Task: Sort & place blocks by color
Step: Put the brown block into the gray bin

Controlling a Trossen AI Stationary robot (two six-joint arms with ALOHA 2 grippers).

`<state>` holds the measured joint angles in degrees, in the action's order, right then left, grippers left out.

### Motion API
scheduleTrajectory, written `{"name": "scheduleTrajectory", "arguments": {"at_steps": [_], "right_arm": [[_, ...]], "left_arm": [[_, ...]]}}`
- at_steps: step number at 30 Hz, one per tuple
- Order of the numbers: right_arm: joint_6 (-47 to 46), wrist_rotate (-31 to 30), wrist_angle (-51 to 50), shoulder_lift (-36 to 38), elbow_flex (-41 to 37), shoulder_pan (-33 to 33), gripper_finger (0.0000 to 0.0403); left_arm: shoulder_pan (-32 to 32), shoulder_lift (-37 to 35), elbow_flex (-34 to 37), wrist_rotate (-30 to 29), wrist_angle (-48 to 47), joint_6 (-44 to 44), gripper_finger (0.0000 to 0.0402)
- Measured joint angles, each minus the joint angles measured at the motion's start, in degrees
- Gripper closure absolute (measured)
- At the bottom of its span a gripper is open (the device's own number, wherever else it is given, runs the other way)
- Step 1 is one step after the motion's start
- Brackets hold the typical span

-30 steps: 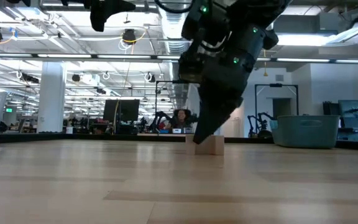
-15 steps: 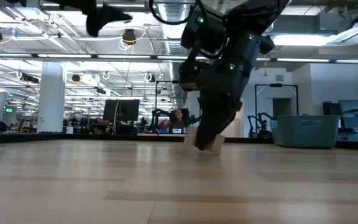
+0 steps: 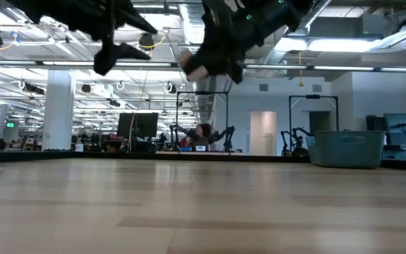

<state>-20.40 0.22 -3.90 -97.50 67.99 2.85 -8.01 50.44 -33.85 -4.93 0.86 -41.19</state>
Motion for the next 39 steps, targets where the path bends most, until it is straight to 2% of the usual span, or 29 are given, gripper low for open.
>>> {"name": "scheduleTrajectory", "arguments": {"at_steps": [3,6,9,15,21,25,30,33,39], "right_arm": [[-0.23,-0.22,5.27,1.63,-0.02,1.37,0.0337],[-2.88,0.27,9.97,3.36,0.0,2.31,0.0337],[-5.93,2.72,13.47,4.87,0.0,2.6,0.0337],[-9.82,5.96,17.93,8.56,0.0,2.59,0.0337],[-13.73,7.28,24.83,9.78,0.0,2.56,0.0337],[-17.07,8.32,29.37,9.78,0.0,2.56,0.0337],[-19.88,9.01,31.95,9.74,0.0,2.56,0.0337],[-21.32,9.73,33.22,9.74,0.0,2.38,0.0337],[-21.33,11.18,33.2,9.74,0.0,1.71,0.0337]], "left_arm": [[0.11,4.68,0.02,1.57,1.46,-0.68,0.015],[0.82,8.18,0.04,1.53,8.65,1.77,0.015],[2.18,9.6,0.04,1.52,16.61,9.32,0.015],[5.35,9.53,0.02,0.99,29.5,30.57,0.015],[6.9,10.3,-0.02,-0.45,39.68,40.06,0.015],[7.54,11.46,-0.12,2.65,43.55,45.84,0.015],[8.9,10.96,-2.79,1.35,42.29,52.12,0.015],[8.82,9.8,-5.33,0.53,39.06,49.61,0.015],[5.98,8.87,-12.65,12.68,20.37,47.11,0.015]]}}
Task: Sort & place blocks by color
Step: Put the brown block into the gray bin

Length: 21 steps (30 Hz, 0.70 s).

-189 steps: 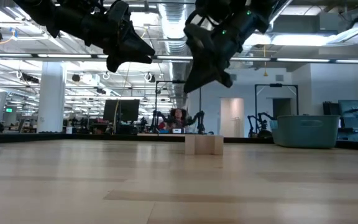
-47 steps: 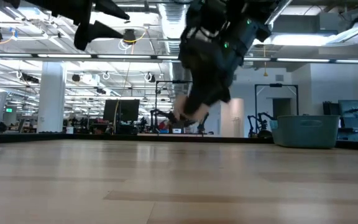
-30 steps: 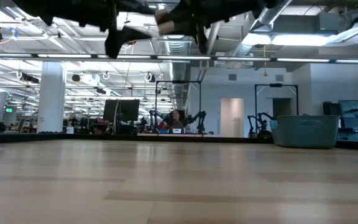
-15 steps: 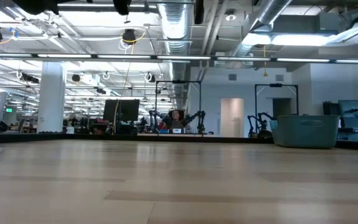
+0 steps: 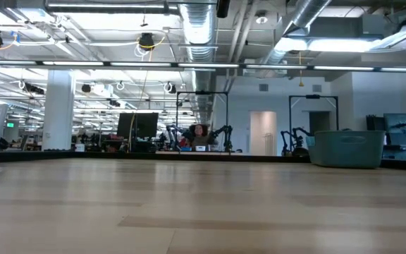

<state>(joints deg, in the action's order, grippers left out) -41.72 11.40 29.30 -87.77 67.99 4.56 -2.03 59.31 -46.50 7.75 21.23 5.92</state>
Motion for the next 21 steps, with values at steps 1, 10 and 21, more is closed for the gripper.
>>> {"name": "scheduleTrajectory", "arguments": {"at_steps": [1,10,21], "right_arm": [[0.37,0.38,-0.15,0.0,0.0,-0.09,0.0337],[3.12,12.23,-0.46,0.83,0.0,0.08,0.0337],[5.12,21.24,-2.42,0.72,0.0,-1.45,0.0337]], "left_arm": [[-0.32,0.43,-1.01,1.44,-2.05,0.47,0.015],[-0.99,3.27,-8.28,11.99,-4.88,-0.01,0.015],[-1.0,12.48,-19.04,21.2,-14.09,4.01,0.015]]}}
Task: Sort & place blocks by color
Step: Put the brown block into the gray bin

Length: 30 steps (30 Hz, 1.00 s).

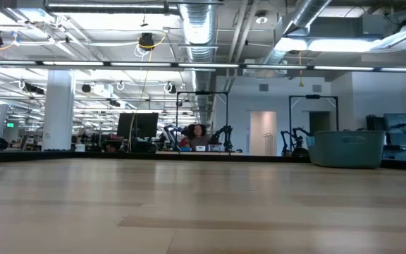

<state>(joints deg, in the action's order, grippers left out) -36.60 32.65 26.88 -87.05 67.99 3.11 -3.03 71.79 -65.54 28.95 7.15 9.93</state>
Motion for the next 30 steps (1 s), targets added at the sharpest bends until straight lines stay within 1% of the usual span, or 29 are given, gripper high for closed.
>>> {"name": "scheduleTrajectory", "arguments": {"at_steps": [6,9,13,16,20,23,25,28,30], "right_arm": [[0.06,0.8,0.08,0.05,0.0,-1.28,0.0337],[0.93,-0.55,-4.49,0.18,0.07,-1.77,0.0334],[2.5,-1.23,-7.84,0.01,0.0,-2.59,0.0334],[2.6,-1.08,-7.96,0.02,0.0,-2.95,0.0333],[3.64,-1.15,-8.03,0.02,0.0,-3.49,0.0333],[3.93,-1.0,-7.83,0.0,0.0,-3.51,0.0332],[3.93,-0.83,-7.83,0.02,0.0,-3.49,0.0332],[4.09,-0.48,-8.2,0.04,0.0,-3.52,0.0332],[4.11,-0.44,-8.74,0.07,0.0,-3.54,0.0332]], "left_arm": [[-0.97,4.66,-7.02,3.95,-8.85,2.91,0.015],[-1.59,7.66,-9.32,5.76,-12.96,2.5,0.015],[-2.27,9.0,-12.27,10.29,-16.8,2.6,0.0155],[-2.49,9.35,-12.74,12.64,-18.94,2.92,0.018],[-2.53,9.27,-12.85,16.17,-18.64,4.74,0.0239],[-2.54,9.29,-12.86,16.35,-19.01,5.5,0.028],[-2.46,9.17,-12.9,15.53,-18.98,5.69,0.0295],[-1.86,9.07,-12.9,13.76,-19.07,5.67,0.0294],[-1.61,9.09,-12.9,13.1,-19.18,4.72,0.0275]]}}
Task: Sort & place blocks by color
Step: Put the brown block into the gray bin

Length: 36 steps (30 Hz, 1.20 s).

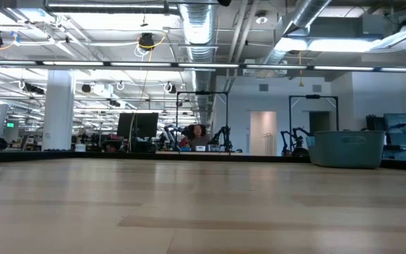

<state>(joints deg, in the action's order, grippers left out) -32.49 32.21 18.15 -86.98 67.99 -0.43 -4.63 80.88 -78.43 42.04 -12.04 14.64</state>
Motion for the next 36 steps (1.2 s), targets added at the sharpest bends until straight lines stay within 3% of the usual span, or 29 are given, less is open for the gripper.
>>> {"name": "scheduleTrajectory", "arguments": {"at_steps": [6,10,15,24,36], "right_arm": [[-0.02,-0.63,0.38,0.02,0.0,0.14,0.0331],[-0.43,-0.04,0.28,0.02,0.0,0.13,0.0331],[-0.74,0.88,0.25,0.02,0.0,0.2,0.0331],[-0.9,1.2,-0.46,0.02,0.07,0.09,0.0331],[-1.78,1.18,-1.38,0.0,0.07,0.15,0.0325]], "left_arm": [[0.18,0.22,0.0,0.5,-2.14,-0.97,0.0183],[0.34,1.07,0.02,1.62,-3.69,0.53,0.0158],[0.54,1.75,-0.04,1.5,-3.18,3.34,0.0187],[1.6,1.92,0.02,-0.09,-2.0,6.67,0.0297],[1.64,1.9,0.02,-1.26,-2.99,9.45,0.0284]]}}
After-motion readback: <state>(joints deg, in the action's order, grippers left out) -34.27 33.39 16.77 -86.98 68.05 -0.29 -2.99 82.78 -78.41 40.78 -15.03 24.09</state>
